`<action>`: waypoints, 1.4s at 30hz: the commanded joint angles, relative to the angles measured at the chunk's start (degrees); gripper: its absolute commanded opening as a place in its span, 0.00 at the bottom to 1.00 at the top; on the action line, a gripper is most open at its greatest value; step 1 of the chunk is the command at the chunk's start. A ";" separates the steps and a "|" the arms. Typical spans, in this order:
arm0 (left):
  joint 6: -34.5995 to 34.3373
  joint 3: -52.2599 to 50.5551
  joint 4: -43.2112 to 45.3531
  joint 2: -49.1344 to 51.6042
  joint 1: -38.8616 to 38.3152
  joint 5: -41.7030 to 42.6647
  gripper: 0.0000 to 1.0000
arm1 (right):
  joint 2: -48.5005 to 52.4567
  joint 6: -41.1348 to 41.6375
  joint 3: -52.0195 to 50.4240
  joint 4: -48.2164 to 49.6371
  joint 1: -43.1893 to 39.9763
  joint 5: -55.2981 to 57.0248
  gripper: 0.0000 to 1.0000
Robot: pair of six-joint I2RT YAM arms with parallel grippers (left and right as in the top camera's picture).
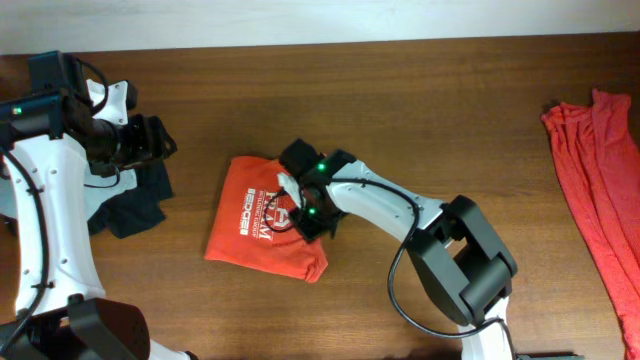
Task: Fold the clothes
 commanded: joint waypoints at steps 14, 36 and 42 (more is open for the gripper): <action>0.68 1.01 0.20 -0.37 0.04 -0.17 0.72 | -11.87 -1.29 1.38 6.40 -8.15 -8.26 0.04; 11.30 0.98 5.53 2.36 -8.48 7.26 0.73 | -9.25 -1.07 1.84 -0.11 -12.50 4.81 0.05; 11.43 0.98 6.23 12.72 -10.62 7.43 0.73 | -13.94 -1.07 1.86 1.55 -12.41 2.01 0.14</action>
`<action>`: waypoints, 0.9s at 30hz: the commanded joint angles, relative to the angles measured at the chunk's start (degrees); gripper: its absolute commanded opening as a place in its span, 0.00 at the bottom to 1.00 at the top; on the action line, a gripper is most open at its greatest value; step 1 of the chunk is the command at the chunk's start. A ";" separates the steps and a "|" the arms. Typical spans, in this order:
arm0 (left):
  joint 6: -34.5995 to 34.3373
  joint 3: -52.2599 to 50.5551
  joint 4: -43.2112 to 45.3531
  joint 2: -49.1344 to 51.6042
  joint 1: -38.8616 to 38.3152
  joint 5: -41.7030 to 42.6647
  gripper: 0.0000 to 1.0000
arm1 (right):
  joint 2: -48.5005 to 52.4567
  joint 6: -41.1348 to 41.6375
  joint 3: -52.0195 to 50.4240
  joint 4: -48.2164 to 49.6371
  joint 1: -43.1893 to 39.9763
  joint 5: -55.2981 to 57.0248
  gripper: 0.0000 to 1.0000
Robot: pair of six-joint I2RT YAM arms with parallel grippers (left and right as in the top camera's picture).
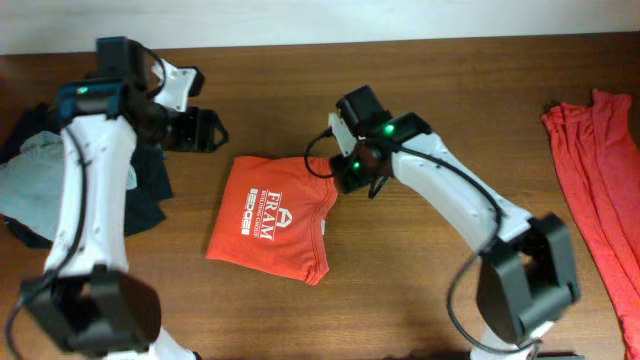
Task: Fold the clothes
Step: 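Grasp the folded shirt's top left corner with the left gripper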
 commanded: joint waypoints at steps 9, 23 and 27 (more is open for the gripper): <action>7.13 0.70 5.90 21.99 -1.66 8.61 0.69 | -1.01 -0.22 0.52 0.61 0.22 -6.86 0.04; 6.84 0.70 12.74 27.67 -3.96 0.59 0.04 | 8.59 8.85 0.35 13.42 1.84 -8.35 0.04; 5.16 0.70 12.52 27.67 -3.96 1.05 0.02 | 15.54 12.96 0.35 22.25 1.81 -13.62 0.04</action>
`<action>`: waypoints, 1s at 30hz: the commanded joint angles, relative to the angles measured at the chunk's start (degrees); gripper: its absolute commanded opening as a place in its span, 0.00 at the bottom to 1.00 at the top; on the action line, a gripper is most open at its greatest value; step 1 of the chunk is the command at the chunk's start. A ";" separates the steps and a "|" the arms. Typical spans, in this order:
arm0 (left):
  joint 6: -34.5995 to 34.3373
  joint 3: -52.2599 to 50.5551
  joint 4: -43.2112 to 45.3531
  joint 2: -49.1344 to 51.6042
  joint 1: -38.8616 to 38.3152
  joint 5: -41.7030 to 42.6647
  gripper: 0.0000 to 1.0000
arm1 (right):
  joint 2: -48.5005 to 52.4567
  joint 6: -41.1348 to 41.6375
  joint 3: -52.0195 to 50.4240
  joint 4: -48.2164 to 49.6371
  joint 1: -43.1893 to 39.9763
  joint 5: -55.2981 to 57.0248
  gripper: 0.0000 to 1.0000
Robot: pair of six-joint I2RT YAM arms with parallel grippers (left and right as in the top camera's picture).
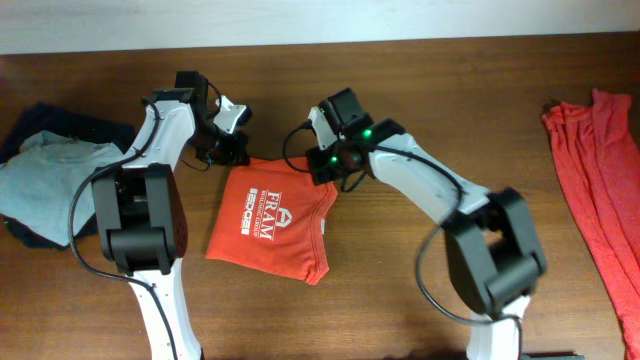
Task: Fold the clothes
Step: 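Grasp the folded shirt's top left corner with the left gripper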
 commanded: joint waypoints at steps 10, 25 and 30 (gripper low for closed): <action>-0.96 0.68 -1.03 1.07 0.87 -0.44 0.01 | 7.69 3.87 0.31 -6.93 -2.75 10.56 0.04; -2.05 16.81 -18.53 0.94 10.10 3.04 0.45 | -0.81 -2.01 1.01 -17.75 -9.57 4.81 0.13; 0.92 16.76 -26.12 1.03 10.88 8.76 0.61 | -7.69 -7.19 1.01 -22.95 -13.29 4.74 0.45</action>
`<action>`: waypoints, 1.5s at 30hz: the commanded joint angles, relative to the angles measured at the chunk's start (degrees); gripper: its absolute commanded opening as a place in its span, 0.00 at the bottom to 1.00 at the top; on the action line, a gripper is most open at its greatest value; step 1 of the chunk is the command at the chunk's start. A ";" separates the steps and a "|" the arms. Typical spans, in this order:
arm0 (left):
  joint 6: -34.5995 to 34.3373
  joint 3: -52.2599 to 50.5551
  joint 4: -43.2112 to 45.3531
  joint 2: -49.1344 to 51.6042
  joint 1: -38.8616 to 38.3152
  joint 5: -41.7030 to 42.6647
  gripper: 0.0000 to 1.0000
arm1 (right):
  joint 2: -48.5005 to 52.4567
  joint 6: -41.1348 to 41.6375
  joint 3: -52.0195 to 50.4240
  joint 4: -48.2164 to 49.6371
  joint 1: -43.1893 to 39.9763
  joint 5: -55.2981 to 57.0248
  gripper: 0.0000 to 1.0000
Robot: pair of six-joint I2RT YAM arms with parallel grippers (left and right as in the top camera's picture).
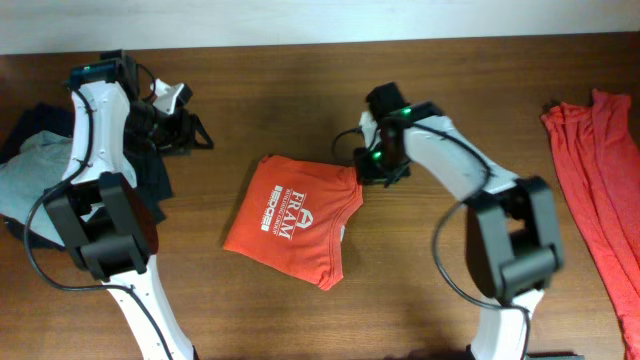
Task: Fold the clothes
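Observation:
An orange T-shirt [295, 215] with white print lies folded in the middle of the table, tilted. My right gripper [367, 168] sits at the shirt's upper right corner and appears shut on the cloth there. My left gripper [197, 134] hangs off to the shirt's upper left, apart from it, its fingers spread and holding nothing. Only the overhead view is given, so the pinch itself is partly hidden under the right wrist.
A heap of dark and grey clothes [30, 175] lies at the table's left edge, beside the left arm. A red garment [598, 170] is stretched along the right edge. The wall edge runs along the table's back.
The right gripper has shifted to the right and the orange shirt has shifted right with it. The left gripper, then at the shirt's upper left corner, now stands further left, away from the shirt.
First the right gripper was on top of the folded orange shirt while the left arm was by the clothes heap. Then the right gripper was at the shirt's upper right corner. Later the left gripper met the upper left corner. Now the shirt lies further right.

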 commanded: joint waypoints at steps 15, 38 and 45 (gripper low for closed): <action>9.09 -26.18 10.56 0.52 -10.78 4.09 0.76 | -9.46 -7.58 -0.46 -12.55 -8.81 -1.73 0.72; 10.36 -38.53 19.65 0.50 -14.78 18.25 0.00 | -7.54 -5.53 -0.63 -7.41 2.82 -6.69 0.42; 10.34 -38.49 19.45 0.50 -14.14 20.76 0.00 | 0.90 2.12 -0.70 -1.22 9.99 -9.55 0.04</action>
